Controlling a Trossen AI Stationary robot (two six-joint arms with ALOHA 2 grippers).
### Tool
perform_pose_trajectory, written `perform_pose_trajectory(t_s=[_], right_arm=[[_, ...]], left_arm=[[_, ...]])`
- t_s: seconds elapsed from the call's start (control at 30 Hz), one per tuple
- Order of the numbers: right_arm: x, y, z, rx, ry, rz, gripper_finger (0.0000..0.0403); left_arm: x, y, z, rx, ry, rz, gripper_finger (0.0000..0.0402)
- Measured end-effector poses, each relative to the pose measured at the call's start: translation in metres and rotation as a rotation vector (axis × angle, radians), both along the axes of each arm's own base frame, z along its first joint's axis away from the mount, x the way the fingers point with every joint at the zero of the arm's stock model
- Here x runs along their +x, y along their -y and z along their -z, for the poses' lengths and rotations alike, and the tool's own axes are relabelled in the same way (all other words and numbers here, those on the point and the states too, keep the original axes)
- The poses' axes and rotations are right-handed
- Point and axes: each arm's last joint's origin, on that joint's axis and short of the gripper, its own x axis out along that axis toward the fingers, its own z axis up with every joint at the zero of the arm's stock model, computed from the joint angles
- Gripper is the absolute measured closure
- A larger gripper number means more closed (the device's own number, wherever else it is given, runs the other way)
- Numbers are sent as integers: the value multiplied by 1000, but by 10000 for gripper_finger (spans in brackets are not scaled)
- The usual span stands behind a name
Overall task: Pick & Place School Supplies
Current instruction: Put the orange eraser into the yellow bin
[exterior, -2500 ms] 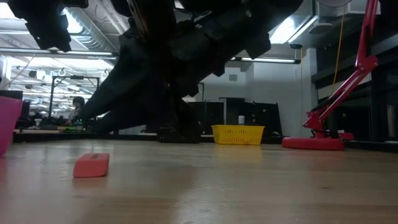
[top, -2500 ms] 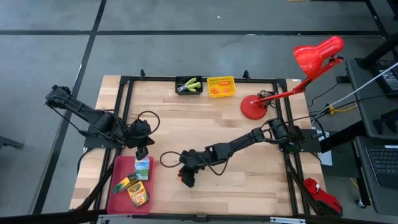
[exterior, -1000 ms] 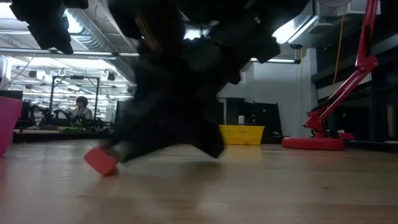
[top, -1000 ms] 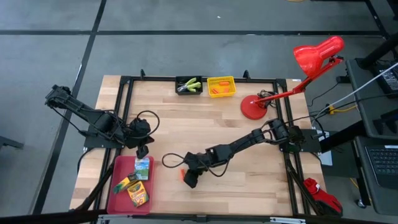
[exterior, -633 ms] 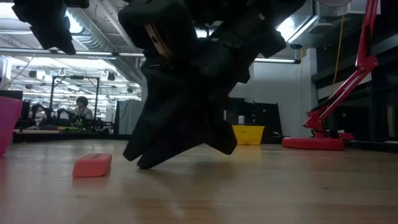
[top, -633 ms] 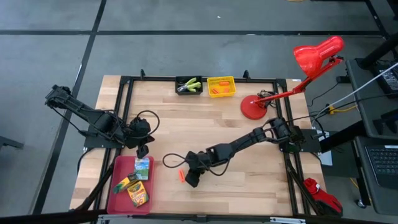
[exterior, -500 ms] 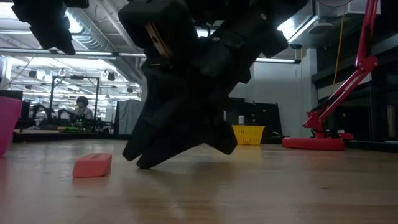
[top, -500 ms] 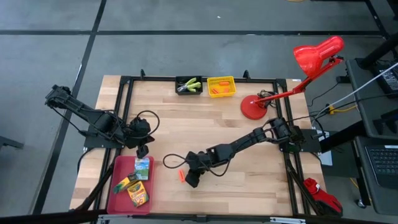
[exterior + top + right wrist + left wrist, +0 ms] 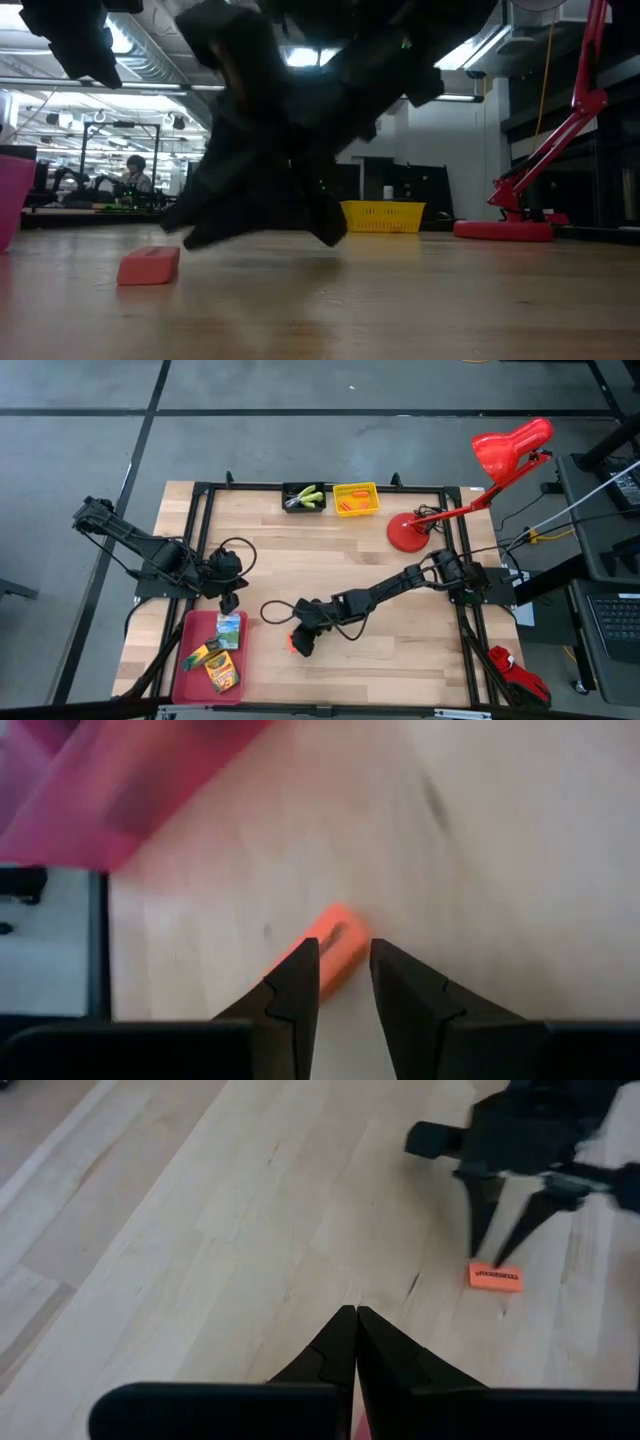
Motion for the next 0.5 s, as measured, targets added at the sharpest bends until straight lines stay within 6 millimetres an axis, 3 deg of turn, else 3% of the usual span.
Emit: perform_pose_trajectory(t_s=[0.17, 0.5], right_arm=[[4, -4, -11, 47, 87, -30, 304], [2, -11, -9, 70, 69, -41, 304]], left_arm=[[0, 0, 0, 14, -6, 12, 396], [-2, -1, 1, 38, -20, 4, 396]])
